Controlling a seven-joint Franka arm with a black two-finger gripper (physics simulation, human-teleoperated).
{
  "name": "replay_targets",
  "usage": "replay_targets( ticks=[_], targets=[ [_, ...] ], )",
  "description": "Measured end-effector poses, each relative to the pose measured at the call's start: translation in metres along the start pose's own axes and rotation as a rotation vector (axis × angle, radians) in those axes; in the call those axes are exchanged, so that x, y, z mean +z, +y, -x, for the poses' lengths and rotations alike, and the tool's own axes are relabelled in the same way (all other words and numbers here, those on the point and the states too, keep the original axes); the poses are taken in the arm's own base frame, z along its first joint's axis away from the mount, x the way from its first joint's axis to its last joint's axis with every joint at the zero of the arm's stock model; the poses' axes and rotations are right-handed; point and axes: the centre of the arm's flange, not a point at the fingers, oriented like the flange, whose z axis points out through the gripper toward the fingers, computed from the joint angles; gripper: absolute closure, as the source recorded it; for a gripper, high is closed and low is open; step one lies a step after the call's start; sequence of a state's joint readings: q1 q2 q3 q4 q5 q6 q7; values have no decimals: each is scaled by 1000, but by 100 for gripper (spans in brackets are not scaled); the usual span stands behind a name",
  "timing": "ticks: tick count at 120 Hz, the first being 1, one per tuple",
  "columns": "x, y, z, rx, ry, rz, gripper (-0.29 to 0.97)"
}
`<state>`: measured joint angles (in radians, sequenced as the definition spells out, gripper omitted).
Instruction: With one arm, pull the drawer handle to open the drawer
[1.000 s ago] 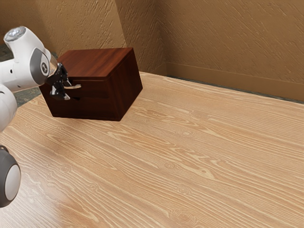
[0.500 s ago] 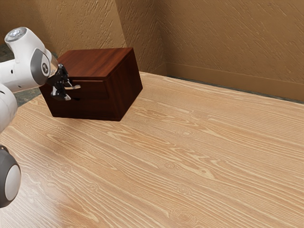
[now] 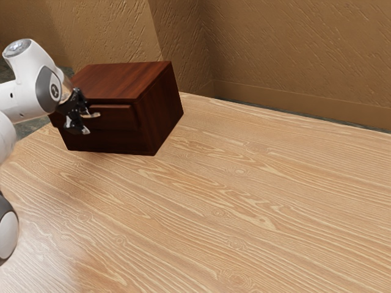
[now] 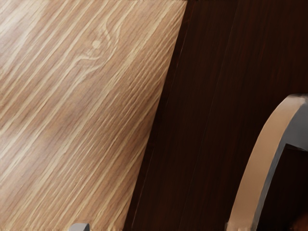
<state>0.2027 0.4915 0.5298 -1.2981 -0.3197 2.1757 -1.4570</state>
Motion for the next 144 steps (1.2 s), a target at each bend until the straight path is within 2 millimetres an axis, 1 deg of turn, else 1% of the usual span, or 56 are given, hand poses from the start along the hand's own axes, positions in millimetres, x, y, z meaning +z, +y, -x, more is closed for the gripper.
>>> replay_targets(
  ticks=[13,41,79,88,125,144],
  targets=[
    [-9,-4,0,-3,-8,1,38],
    [-13,-17,6,3,-16,-12,39],
    [-22,-32,-3,-5,-13,-13,41],
    [-26,-35,-6,-9,-14,-9,41],
    [-27,-49,-17,-25,-13,-16,42],
    [-35,-63,-20,-38,-35,-15,42]
  ],
)
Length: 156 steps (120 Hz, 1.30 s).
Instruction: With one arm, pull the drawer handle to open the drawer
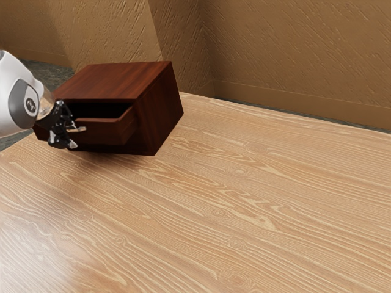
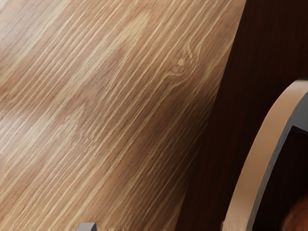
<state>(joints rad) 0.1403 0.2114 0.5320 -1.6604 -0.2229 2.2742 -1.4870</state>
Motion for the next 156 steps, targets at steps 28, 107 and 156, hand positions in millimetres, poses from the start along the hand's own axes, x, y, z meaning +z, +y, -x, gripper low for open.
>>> replay_targets(
  ticks=[28,107,156],
  targets=[
    [-16,-27,-10,-12,-28,7,42],
    [-43,-68,-34,-26,-47,39,43],
    [-147,-90,65,153,-172,163,20]
  ],
)
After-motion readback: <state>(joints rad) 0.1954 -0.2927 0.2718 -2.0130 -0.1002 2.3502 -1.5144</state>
